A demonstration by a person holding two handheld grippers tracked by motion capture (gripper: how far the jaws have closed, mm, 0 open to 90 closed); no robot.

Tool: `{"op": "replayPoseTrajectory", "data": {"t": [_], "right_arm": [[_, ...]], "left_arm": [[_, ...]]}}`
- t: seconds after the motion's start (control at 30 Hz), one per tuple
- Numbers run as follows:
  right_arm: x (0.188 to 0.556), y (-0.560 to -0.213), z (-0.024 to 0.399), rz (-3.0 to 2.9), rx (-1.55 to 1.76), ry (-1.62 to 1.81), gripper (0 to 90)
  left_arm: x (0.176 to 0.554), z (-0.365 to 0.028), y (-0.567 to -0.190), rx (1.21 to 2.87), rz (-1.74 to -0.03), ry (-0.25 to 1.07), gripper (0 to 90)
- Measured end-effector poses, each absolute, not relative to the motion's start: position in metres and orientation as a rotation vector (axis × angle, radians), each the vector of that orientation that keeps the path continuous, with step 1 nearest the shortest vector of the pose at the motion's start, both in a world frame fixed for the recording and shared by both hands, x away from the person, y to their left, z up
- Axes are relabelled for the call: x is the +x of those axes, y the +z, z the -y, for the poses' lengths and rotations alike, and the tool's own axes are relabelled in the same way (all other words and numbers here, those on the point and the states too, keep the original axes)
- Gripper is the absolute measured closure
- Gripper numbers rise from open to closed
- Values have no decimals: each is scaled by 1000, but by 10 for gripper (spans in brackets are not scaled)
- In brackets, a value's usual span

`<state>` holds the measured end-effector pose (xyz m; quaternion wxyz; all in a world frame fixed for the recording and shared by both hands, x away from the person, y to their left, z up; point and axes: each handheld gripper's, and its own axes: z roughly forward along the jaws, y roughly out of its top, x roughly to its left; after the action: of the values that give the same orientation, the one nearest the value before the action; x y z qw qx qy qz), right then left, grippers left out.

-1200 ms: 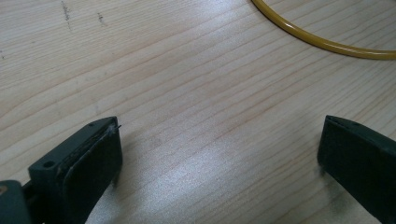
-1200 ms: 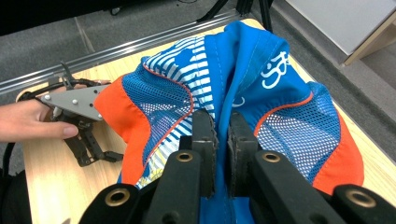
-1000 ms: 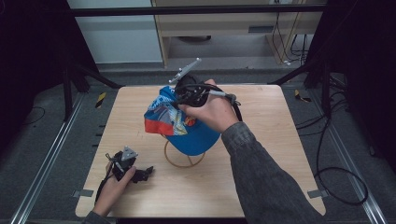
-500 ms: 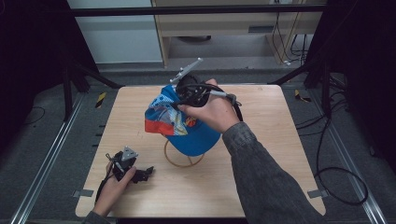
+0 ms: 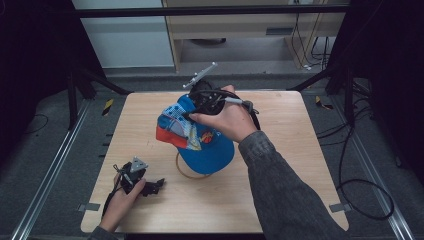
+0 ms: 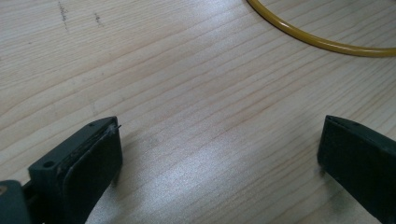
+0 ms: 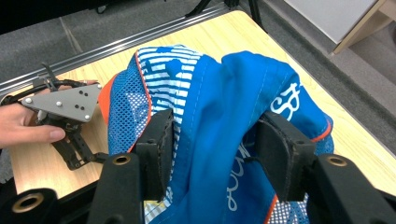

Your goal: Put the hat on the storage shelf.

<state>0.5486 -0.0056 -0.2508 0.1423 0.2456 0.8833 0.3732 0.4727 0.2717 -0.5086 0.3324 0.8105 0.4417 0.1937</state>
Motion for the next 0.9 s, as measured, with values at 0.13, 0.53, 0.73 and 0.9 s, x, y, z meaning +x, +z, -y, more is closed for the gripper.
{"op": "replayPoseTrajectory", "data": {"t": [0.13, 0.53, 0.73, 0.9], "right_arm": [[549, -251, 7, -2549, 714, 1074, 446], [545, -252, 9, -2555, 717, 1083, 373], [543, -253, 10, -2541, 726, 1085, 260], [543, -254, 10, -2536, 737, 1077, 191]], "left_arm": [[473, -272, -509, 2117, -1154, 506, 0], [473, -272, -509, 2115, -1155, 507, 0], [473, -272, -509, 2115, -1155, 507, 0], [473, -272, -509, 2116, -1155, 507, 0]]}}
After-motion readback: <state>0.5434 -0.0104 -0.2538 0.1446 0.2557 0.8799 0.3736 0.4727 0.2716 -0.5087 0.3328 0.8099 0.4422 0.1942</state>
